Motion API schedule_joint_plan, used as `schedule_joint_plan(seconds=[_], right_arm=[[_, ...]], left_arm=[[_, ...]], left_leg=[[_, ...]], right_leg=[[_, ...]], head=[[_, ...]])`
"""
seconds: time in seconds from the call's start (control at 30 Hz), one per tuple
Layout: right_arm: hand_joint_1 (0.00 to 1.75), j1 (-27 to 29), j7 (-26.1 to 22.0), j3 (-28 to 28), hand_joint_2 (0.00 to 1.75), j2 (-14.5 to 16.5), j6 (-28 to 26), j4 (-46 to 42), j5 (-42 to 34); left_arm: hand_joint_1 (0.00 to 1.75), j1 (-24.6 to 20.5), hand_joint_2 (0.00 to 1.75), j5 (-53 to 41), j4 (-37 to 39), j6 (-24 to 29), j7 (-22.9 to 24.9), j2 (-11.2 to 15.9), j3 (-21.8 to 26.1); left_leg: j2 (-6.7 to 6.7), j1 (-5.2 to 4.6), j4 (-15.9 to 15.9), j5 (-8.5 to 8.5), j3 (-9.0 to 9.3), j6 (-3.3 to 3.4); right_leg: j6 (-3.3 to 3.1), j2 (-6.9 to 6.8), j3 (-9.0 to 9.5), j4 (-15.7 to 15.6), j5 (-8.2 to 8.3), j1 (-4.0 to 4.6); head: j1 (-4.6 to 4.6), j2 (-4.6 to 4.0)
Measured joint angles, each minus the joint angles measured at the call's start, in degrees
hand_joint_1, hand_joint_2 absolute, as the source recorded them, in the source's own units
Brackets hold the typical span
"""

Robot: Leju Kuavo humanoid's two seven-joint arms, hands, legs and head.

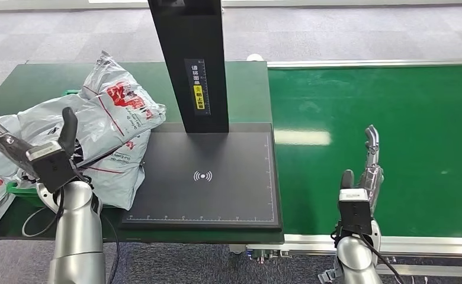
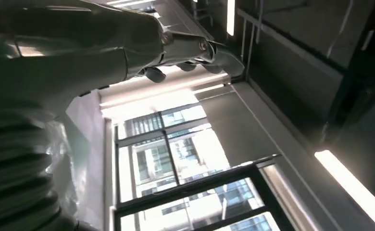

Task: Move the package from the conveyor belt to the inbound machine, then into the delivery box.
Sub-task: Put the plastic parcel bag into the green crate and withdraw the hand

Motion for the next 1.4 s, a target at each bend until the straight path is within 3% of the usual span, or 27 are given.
schedule_joint_plan(seconds=[0.07, 0.23, 0.33, 0.47, 0.53, 0.8, 0.9, 1.0, 1.07, 1.17, 1.27, 1.4], right_arm=[[0.0, -0.2, -1.1, 0.0, 0.0, -0.2, 0.5, 0.0, -1.3], [0.0, -0.3, -2.6, 0.2, 0.0, -0.8, 2.5, -0.7, -3.3], [0.0, 0.1, -3.0, 0.4, 0.0, -0.8, 3.1, -1.4, -3.9], [0.0, 0.5, -3.8, 1.1, 0.0, -0.8, 4.4, -2.2, -3.9], [0.0, 0.5, -4.0, 1.8, 0.0, -0.8, 4.9, -2.4, -3.2], [0.0, 0.2, -2.4, 3.8, 0.0, -0.6, 4.6, -2.9, -3.1], [0.0, 0.1, -2.8, 3.8, 0.0, -0.1, 6.8, -2.8, -7.7], [0.0, 0.0, -4.0, 3.5, 0.0, 1.0, 12.1, -2.4, -17.1], [0.0, -0.1, -4.5, 3.3, 0.0, 1.6, 15.5, -1.8, -21.7], [0.0, -0.5, 0.3, 3.3, 0.0, 2.1, 17.5, 0.0, -23.7], [0.0, -0.7, 6.1, 3.5, 0.0, 2.1, 17.2, 2.5, -23.4], [0.0, -0.6, 5.5, 3.5, 0.0, 2.1, 20.3, 4.6, -25.3]], left_arm=[[0.0, 2.2, 0.0, 7.0, -4.9, -2.4, 0.0, 0.9, -4.9], [0.0, 8.1, 0.0, 17.8, -13.8, -17.7, 0.0, 3.6, -17.7], [0.0, 10.3, 0.0, 21.3, -15.6, -24.6, 0.7, 4.3, -21.7], [0.0, 12.2, 0.0, 26.3, -15.1, -40.0, 5.1, 4.7, -25.6], [0.0, 12.5, 0.0, 26.5, -13.6, -44.0, 6.6, 4.7, -27.2], [0.0, 12.6, 0.0, 24.9, -7.1, -47.2, 8.4, 4.2, -30.2], [0.0, 12.7, 0.0, 24.6, -4.9, -48.1, 9.5, 4.0, -31.1], [0.0, 13.1, 0.0, 27.7, -1.1, -50.0, 12.4, 2.9, -31.4], [0.0, 13.4, 0.0, 29.5, 1.5, -51.6, 11.4, 2.2, -31.4], [0.0, 13.9, 0.0, 34.3, 4.4, -55.9, 9.2, 1.5, -31.3], [0.0, 14.7, 0.0, 34.0, 6.3, -55.2, 11.2, 1.4, -31.3], [0.0, 14.7, 0.0, 32.5, 9.1, -53.4, 14.9, 1.5, -31.3]], left_leg=[[-0.01, 0.0, 0.0, -0.01, -0.01, 0.02], [-0.01, -0.01, 0.0, -0.05, -0.05, 0.03], [0.04, -0.01, 0.0, -0.08, -0.04, 0.06], [0.05, 0.0, 0.0, -0.09, -0.04, 0.08], [0.12, 0.0, 0.0, -0.09, -0.03, 0.08], [0.14, 0.0, 0.0, -0.1, -0.04, 0.09], [0.13, 0.0, 0.0, -0.11, -0.05, 0.1], [0.15, -0.01, 0.0, -0.12, -0.06, 0.11], [0.17, -0.01, 0.0, -0.12, -0.06, 0.12], [0.17, 0.0, 0.0, -0.13, -0.06, 0.13], [0.16, 0.0, 0.0, -0.13, -0.08, 0.13], [0.16, 0.0, 0.0, -0.13, -0.1, 0.13]], right_leg=[[0.0, -0.02, -0.01, 0.0, 0.0, 0.0], [0.01, -0.03, -0.02, 0.0, -0.01, -0.01], [0.01, -0.01, -0.04, 0.0, -0.01, -0.01], [0.0, -0.01, -0.05, 0.0, -0.01, 0.0], [0.0, 0.04, -0.06, 0.0, -0.01, 0.0], [0.0, 0.06, -0.07, 0.0, -0.01, 0.0], [0.0, 0.05, -0.07, 0.0, -0.01, 0.0], [0.0, 0.07, -0.08, 0.0, -0.01, 0.0], [0.0, 0.08, -0.09, 0.0, -0.01, 0.0], [0.0, 0.08, -0.09, 0.0, -0.01, 0.0], [0.0, 0.06, -0.11, 0.0, -0.01, 0.0], [0.0, 0.07, -0.14, 0.0, -0.01, 0.0]], head=[[0.01, 0.0], [0.01, 0.0], [-0.01, 0.01], [0.01, 0.0], [0.0, 0.0], [0.0, 0.0], [0.01, 0.0], [0.0, 0.0], [0.0, 0.0], [-0.01, 0.0], [0.0, 0.0], [-0.01, 0.0]])
